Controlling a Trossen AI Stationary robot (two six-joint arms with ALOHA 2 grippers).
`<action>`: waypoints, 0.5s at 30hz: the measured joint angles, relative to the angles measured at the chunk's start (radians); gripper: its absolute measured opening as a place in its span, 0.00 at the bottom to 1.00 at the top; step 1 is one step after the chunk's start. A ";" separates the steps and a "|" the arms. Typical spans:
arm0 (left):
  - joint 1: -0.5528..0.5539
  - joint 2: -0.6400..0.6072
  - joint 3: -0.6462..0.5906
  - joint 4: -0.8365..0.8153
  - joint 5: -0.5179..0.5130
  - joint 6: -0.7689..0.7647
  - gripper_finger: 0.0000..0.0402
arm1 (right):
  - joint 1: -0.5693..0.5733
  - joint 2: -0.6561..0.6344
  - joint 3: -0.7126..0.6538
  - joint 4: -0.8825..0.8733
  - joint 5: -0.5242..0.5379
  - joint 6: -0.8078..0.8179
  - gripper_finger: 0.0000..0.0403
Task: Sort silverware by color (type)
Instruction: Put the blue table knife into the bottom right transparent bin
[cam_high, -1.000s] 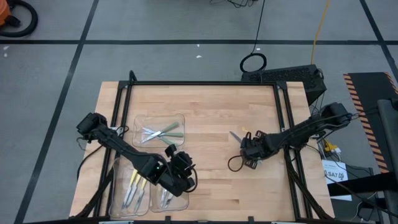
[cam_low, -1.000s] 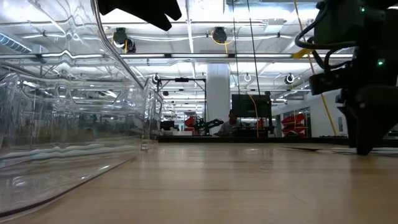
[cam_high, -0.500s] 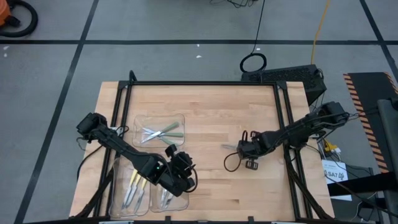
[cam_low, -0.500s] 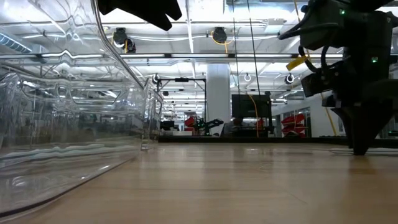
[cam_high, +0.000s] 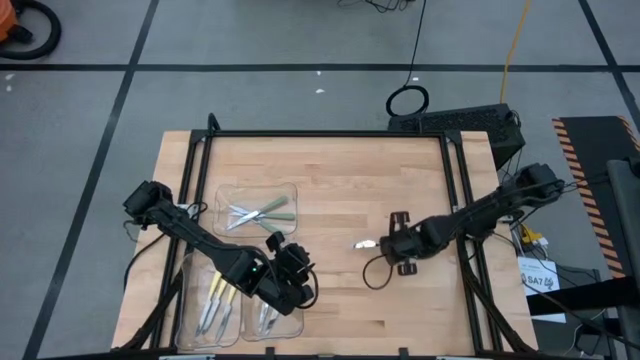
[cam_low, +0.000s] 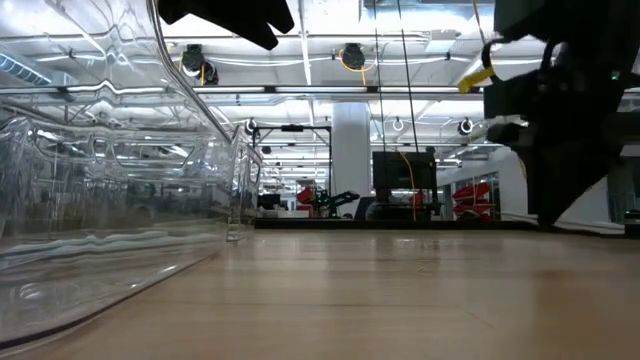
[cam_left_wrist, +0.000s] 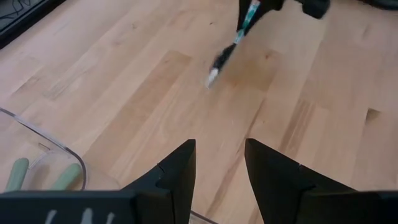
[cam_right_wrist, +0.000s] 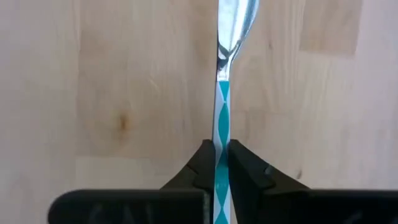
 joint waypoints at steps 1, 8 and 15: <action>0.000 0.000 0.000 0.000 -0.002 0.001 0.37 | 0.014 0.001 0.006 0.008 0.002 -0.018 0.04; 0.001 0.000 0.000 0.003 -0.016 0.011 0.37 | 0.116 0.001 0.041 0.050 0.071 -0.199 0.04; 0.002 0.000 0.000 0.035 -0.029 0.039 0.37 | 0.203 0.000 0.099 0.047 0.233 -0.304 0.04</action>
